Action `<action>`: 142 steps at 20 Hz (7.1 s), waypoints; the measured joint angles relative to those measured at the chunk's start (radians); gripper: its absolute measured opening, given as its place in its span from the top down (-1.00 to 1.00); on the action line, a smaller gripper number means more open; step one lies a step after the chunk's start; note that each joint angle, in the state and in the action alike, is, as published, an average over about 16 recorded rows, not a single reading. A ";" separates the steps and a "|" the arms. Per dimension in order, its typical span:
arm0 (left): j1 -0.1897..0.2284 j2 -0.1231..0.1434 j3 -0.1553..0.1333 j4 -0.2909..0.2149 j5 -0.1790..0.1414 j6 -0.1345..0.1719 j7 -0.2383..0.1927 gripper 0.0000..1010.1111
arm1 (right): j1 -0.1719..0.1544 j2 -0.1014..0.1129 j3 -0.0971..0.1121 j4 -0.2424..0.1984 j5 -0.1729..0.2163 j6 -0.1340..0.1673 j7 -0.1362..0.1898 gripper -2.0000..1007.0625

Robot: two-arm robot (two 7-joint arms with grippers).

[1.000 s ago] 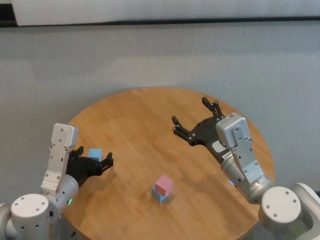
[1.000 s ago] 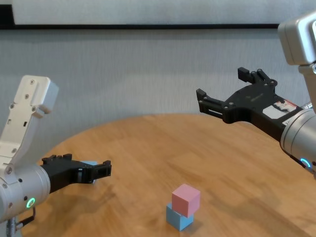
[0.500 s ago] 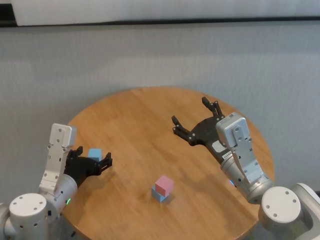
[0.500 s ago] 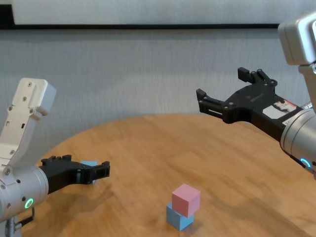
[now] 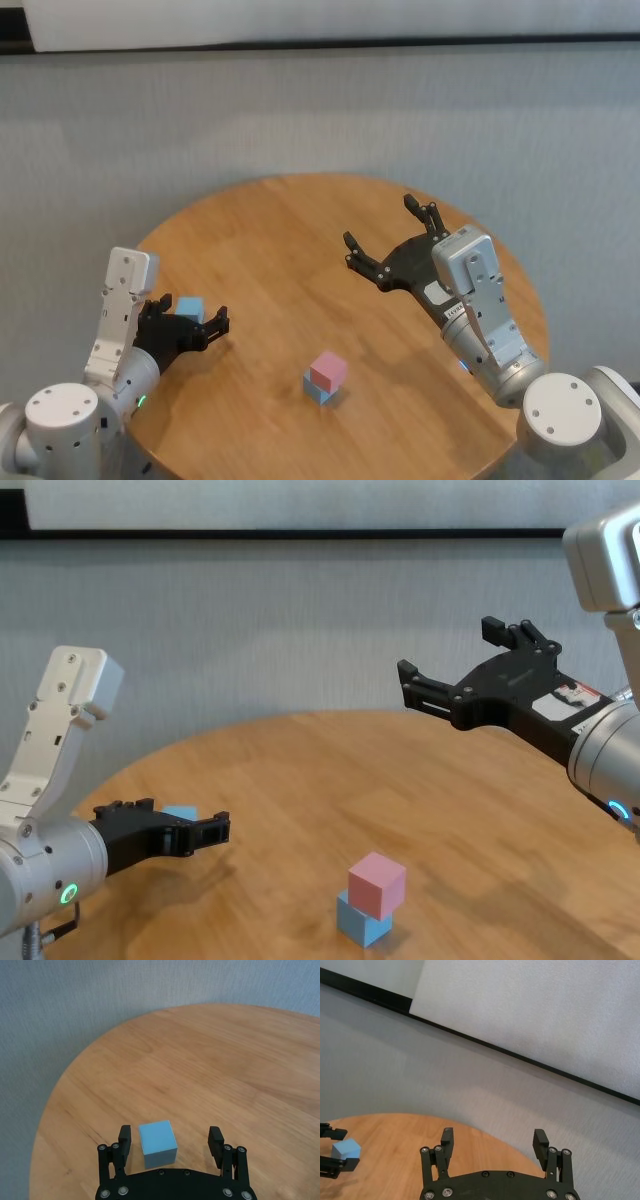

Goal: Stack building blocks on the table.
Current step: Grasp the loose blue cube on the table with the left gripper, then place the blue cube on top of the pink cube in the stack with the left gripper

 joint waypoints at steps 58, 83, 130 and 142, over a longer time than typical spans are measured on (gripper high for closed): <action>-0.017 -0.025 -0.022 0.046 0.001 -0.001 0.026 0.15 | 0.000 0.000 0.000 0.000 0.000 0.000 0.000 -0.99; -0.012 0.035 0.053 -0.040 0.044 -0.006 -0.073 0.20 | 0.000 0.000 0.000 0.000 0.000 0.000 0.000 -0.99; 0.060 0.183 0.248 -0.386 -0.087 0.133 -0.313 0.20 | 0.000 0.000 0.000 0.000 0.000 0.000 0.000 -0.99; 0.073 0.184 0.263 -0.389 -0.125 0.125 -0.286 0.20 | 0.000 0.000 0.000 0.000 0.000 0.000 0.000 -0.99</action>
